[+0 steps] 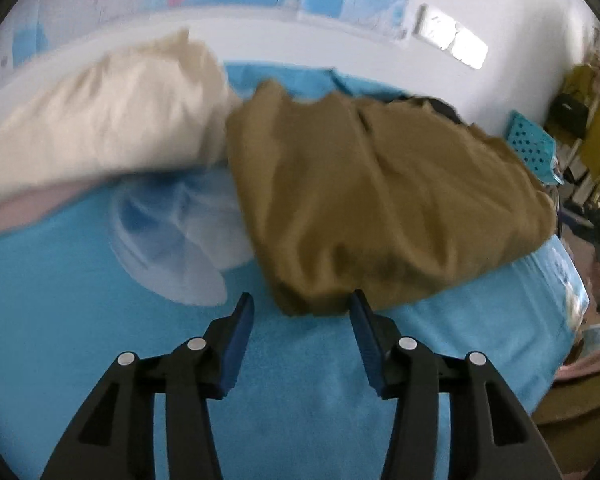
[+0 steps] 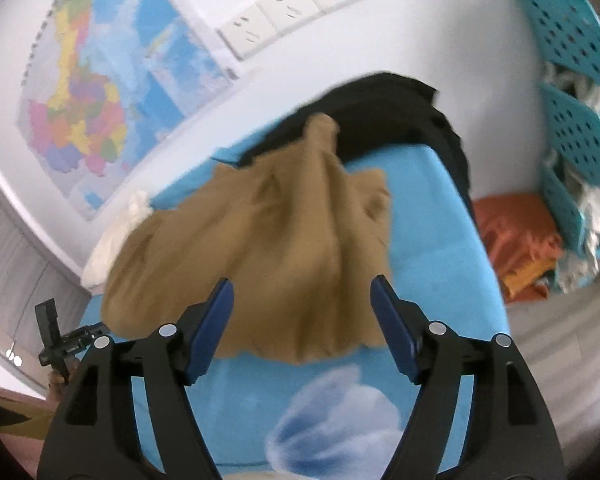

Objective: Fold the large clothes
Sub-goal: 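Slide both open grippers under the folded brown shirt bundle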

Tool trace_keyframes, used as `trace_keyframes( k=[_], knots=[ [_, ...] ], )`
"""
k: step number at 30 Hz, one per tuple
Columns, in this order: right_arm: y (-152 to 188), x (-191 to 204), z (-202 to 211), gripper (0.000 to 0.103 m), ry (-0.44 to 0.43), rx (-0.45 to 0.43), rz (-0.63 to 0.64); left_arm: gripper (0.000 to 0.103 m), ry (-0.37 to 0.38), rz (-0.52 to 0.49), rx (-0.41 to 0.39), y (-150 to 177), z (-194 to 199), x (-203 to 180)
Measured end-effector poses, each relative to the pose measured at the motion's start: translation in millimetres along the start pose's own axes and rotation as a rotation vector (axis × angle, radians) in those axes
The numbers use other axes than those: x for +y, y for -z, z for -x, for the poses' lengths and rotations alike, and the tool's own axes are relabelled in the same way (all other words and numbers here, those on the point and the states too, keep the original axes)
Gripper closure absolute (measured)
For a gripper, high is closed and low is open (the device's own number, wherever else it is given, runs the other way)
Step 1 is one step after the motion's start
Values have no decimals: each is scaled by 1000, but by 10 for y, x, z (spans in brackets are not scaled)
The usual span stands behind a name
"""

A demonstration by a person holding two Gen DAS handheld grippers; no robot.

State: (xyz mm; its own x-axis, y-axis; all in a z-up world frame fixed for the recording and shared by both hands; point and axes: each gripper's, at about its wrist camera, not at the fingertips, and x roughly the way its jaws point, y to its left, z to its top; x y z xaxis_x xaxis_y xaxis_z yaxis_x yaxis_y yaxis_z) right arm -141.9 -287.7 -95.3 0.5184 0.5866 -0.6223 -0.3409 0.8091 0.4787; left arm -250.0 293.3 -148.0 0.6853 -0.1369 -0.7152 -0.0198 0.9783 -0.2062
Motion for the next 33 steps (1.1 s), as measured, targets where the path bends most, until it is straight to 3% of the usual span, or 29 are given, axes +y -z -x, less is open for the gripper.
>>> trace_keyframes(
  k=[1, 2, 4, 6, 8, 9, 10, 12, 14, 16, 18, 21, 26, 29, 33],
  knots=[
    [22, -5, -64, 43, 17, 22, 10, 62, 13, 11, -19, 22, -19, 7],
    [32, -15, -133, 65, 30, 43, 17, 72, 50, 33, -18, 6, -30, 31],
    [-3, -78, -174, 90, 44, 47, 21, 76, 56, 39, -15, -26, -56, 20],
    [-89, -185, -99, 101, 19, -12, -25, 79, 38, 21, -13, -28, -73, -38],
    [-161, -279, -123, 100, 25, -3, -60, 78, 44, 35, -1, -38, -106, -29],
    [-153, -296, -168, 100, 23, 26, -88, 72, 44, 57, 8, -34, -109, -1],
    [-135, -298, -188, 95, 26, 46, -96, 70, 44, 73, 8, -29, -79, 25],
    [-57, -335, -113, 84, 13, 40, -151, 55, 39, 80, -3, -10, -9, 24],
    [39, -391, 16, 40, -50, 8, -243, 41, 78, 86, -12, 31, 89, 16],
    [139, -401, 122, 38, -140, 3, -299, 37, 126, 98, -9, 71, 171, 29],
    [240, -302, 118, 33, -210, 51, -306, 35, 197, 111, 3, 108, 211, 13],
    [302, -130, 29, 30, -239, 95, -285, 35, 316, 138, 39, 139, 168, -67],
    [247, 61, -286, 30, -170, 143, -255, 35, 408, 133, 65, 109, -10, -252],
    [146, 171, -408, 22, -153, 129, -243, 35, 436, 175, 96, 85, -160, -267],
    [99, 232, -512, 21, -110, 97, -258, 30, 463, 243, 71, 45, -196, -209]
  ],
)
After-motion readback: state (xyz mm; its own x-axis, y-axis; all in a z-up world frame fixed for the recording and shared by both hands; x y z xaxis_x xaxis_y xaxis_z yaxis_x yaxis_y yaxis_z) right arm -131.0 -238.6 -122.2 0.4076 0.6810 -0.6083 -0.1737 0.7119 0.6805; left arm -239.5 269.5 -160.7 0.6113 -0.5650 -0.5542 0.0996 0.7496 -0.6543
